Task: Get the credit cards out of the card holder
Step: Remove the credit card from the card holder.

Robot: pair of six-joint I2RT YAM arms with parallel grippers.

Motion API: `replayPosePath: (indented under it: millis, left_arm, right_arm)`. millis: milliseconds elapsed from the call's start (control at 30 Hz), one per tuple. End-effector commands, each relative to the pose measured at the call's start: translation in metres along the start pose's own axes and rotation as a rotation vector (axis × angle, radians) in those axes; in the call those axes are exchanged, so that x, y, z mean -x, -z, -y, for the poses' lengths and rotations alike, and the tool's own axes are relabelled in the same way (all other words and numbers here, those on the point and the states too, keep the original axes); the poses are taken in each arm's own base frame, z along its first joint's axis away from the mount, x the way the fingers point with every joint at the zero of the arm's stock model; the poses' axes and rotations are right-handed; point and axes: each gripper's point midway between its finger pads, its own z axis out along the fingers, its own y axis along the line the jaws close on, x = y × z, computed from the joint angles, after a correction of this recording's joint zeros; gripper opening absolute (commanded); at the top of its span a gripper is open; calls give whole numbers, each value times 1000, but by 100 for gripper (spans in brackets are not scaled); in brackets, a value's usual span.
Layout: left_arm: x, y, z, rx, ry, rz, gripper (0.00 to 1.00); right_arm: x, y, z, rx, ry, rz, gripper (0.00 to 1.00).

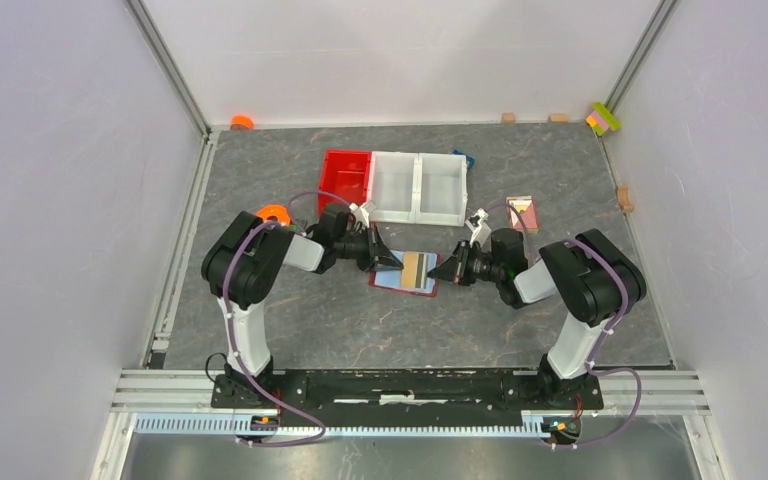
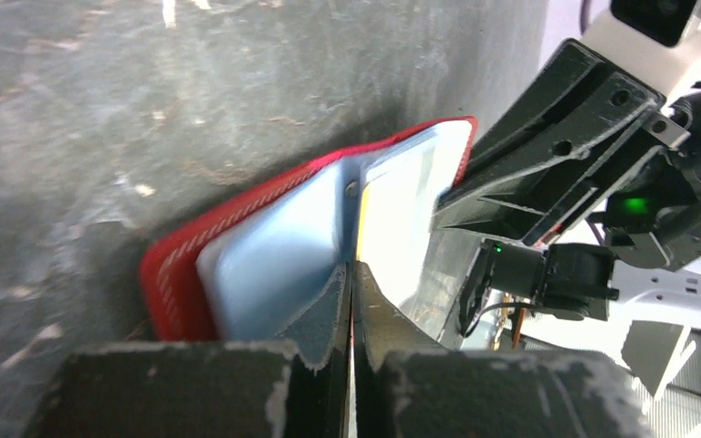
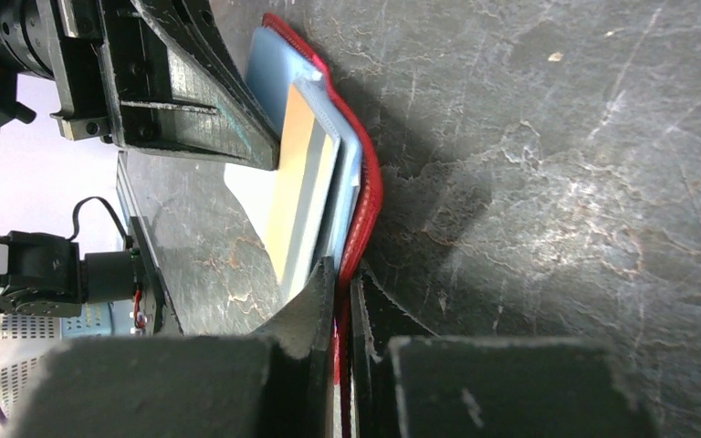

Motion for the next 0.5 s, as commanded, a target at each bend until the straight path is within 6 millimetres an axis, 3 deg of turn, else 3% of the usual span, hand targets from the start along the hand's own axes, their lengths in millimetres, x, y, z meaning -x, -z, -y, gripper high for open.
replayPosePath:
  millis: [0,333,467]
  left_arm:
    - [19,11,-7,62,-41,61,2]
    - [18,11,-4,43,-48,52,3]
    - [13,6,4,-4,-45,28,17]
  right_arm:
    - [14,1,6,-25,37,45,0]
    - [14,1,5,-15,40,39,0]
    - [13,0,2,1,45,35,3]
